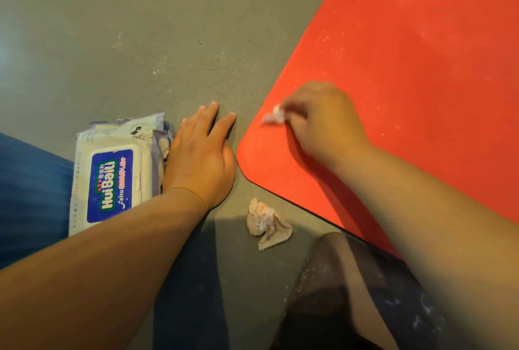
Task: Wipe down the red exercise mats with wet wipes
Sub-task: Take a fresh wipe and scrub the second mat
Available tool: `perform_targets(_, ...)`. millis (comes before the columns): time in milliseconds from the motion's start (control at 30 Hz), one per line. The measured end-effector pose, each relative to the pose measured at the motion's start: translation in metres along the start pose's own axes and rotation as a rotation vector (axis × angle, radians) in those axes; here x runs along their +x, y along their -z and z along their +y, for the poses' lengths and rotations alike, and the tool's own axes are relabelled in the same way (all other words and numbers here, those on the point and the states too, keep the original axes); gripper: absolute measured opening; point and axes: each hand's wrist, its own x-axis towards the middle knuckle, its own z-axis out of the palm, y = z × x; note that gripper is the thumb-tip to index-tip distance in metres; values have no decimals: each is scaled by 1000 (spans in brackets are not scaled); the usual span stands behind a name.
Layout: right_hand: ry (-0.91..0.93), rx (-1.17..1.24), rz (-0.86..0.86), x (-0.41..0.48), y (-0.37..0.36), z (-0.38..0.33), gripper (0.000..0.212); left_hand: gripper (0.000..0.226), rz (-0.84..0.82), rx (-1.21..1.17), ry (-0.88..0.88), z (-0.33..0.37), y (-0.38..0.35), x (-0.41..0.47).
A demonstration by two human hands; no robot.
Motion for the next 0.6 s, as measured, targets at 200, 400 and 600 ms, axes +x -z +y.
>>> perform_targets(200, 139, 85, -113, -11, -22, -41, 18, 47, -13, -11, 7, 1, 1, 0)
perform_targets(400, 228, 97, -210, -40, 0, -18, 16, 46, -6, -15, -1, -1, 0, 0)
perform_targets(600, 26, 64, -77, -2, -16, -32, 23, 46, 3, -7, 7, -1, 0, -1)
